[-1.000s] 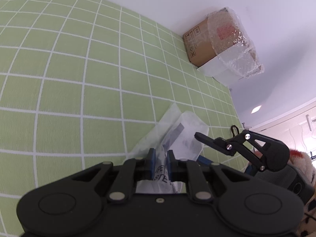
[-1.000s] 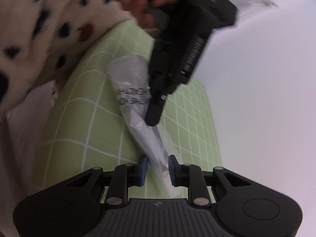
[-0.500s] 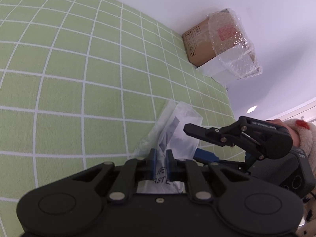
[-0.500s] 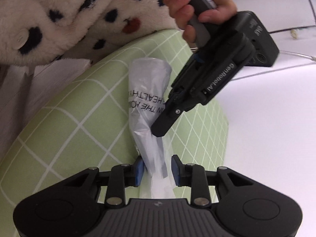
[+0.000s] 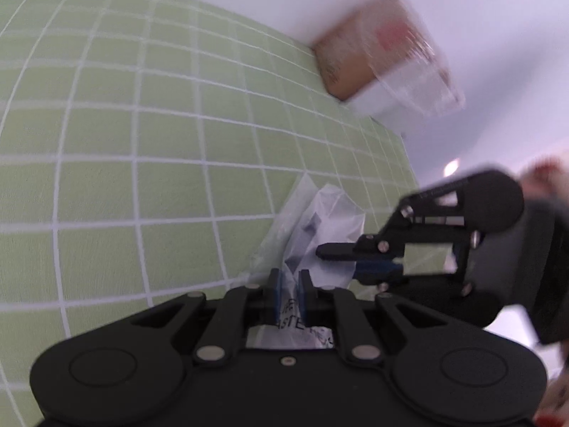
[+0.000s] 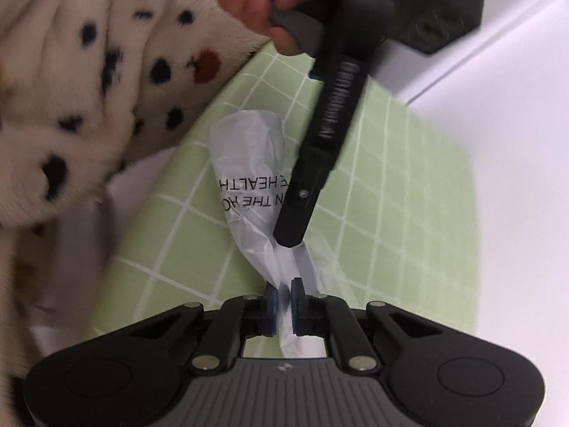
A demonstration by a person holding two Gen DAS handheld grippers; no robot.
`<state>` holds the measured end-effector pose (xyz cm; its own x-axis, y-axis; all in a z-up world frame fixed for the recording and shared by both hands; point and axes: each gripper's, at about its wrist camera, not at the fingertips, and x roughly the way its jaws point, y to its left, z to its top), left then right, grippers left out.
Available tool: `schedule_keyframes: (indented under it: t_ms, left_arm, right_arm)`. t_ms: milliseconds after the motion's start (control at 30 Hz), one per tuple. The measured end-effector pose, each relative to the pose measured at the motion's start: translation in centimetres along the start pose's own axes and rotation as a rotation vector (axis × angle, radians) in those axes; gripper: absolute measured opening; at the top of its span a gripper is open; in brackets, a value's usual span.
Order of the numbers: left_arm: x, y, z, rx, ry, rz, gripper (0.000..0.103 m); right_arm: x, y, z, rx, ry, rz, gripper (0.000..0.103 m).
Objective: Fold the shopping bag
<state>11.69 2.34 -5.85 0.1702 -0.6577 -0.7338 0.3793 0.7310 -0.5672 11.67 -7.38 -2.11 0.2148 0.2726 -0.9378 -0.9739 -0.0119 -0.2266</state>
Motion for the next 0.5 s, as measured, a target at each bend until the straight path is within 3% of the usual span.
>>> schedule_keyframes:
  t_ms: [100,200,267,333,467,500]
  left_arm:
    - [-0.2,-2.2,-0.5,0.159,0.003,0.044,0.020]
    - [-1.3,-4.3,-2.0,0.350,-0.032,0.083,0.023]
    - [-2.6,-5.3,-3.5,0.447,-0.077,0.106,0.032]
    - [-3.3,-5.8,-4.5,0.499,-0.115,0.120,0.049]
    - [-4.4,-7.0,-7.4,0.638,-0.204,0.168,0.050]
    - [-4.6,-7.4,-8.2,0.682,-0.260,0.200,0.051]
  right_arm:
    - [-0.4,-1.2,0.6,0.116,0.052,0.119,0.009]
    - [-0.3,-2.0,0.7,0.182,0.078,0.169,0.009]
    - [-0.2,-2.5,0.8,0.214,0.098,0.201,0.009]
    - [-0.1,-2.8,1.0,0.225,0.117,0.230,0.009]
    - [0.0,-2.8,1.4,0.205,0.147,0.249,0.009]
    - [0.0,-2.7,1.5,0.203,0.153,0.252,0.009]
